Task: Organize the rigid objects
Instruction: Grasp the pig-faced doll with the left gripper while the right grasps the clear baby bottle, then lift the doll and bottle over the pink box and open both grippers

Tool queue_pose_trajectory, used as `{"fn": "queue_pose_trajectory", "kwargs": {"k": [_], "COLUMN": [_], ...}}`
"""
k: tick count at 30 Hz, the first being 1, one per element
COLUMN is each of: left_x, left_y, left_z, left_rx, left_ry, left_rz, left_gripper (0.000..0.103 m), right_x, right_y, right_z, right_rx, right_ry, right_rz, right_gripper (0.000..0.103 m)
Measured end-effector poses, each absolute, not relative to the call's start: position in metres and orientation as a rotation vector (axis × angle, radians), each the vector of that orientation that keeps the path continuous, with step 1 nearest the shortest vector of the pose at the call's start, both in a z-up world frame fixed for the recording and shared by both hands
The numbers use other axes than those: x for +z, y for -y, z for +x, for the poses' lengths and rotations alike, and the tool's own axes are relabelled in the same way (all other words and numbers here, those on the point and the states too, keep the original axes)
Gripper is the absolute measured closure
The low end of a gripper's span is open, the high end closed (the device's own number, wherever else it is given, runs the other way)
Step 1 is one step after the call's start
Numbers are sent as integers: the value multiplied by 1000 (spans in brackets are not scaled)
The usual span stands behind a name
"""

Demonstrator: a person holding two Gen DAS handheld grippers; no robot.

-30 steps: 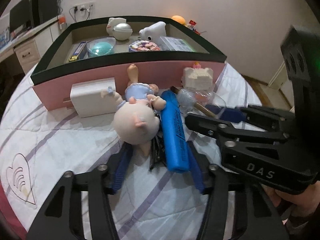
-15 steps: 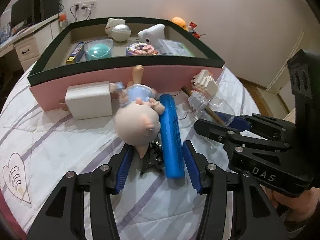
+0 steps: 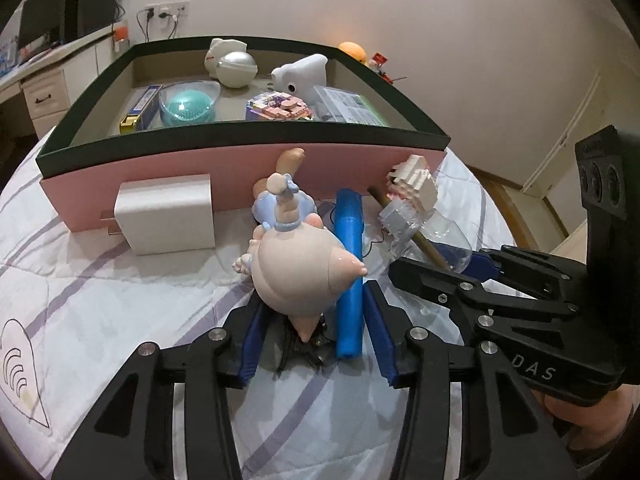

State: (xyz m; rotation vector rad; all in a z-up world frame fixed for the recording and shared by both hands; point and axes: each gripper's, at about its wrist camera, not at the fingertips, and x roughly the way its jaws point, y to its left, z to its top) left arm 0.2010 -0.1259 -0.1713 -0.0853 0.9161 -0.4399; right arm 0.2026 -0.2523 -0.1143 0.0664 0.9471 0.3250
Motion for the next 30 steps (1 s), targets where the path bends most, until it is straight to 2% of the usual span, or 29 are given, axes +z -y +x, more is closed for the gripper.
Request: {"fn": "queue_pose_trajectory", "kwargs": {"k": [4, 6, 8, 9, 10, 14, 15, 16, 17, 30], "left_x": [-167, -163, -158, -155, -153, -150, -152, -159, -163, -165], "left_y": [126, 124, 119, 117, 114, 108, 110, 111, 112, 90], "left_z": [199, 194, 189, 188, 188, 201, 206, 213, 217, 201], "left_rx": [-436, -411, -372, -362, -353, -357, -353, -355, -353, -366], "left_ry": [-921, -899, -859, -842, -823, -813, -823, -853, -879, -893], "left_rz": [-76, -55, -44, -51, -63, -109, -104, -103, -105, -151], "left_gripper": [60, 54, 34, 17, 12, 13, 18, 39, 47, 48], "right_x": [-114, -114, -114, -114, -114, -114, -114, -114, -114, -109], "right_y": [252, 251, 251, 252, 252, 252, 252, 252, 252, 246], "right_z": [202, 201, 201, 201, 201, 201, 201, 201, 202, 196], "right_rx": [324, 327, 328, 328, 329, 326, 327, 327, 326, 349], "right_ry": [-948, -948, -949, -949, -949, -949, -950, -951, -952, -935], "right_rz": [71, 71, 69, 70, 71, 65, 66, 68, 69, 105], "right_gripper": [69, 69, 69, 69, 69, 69, 69, 69, 69, 73]}}
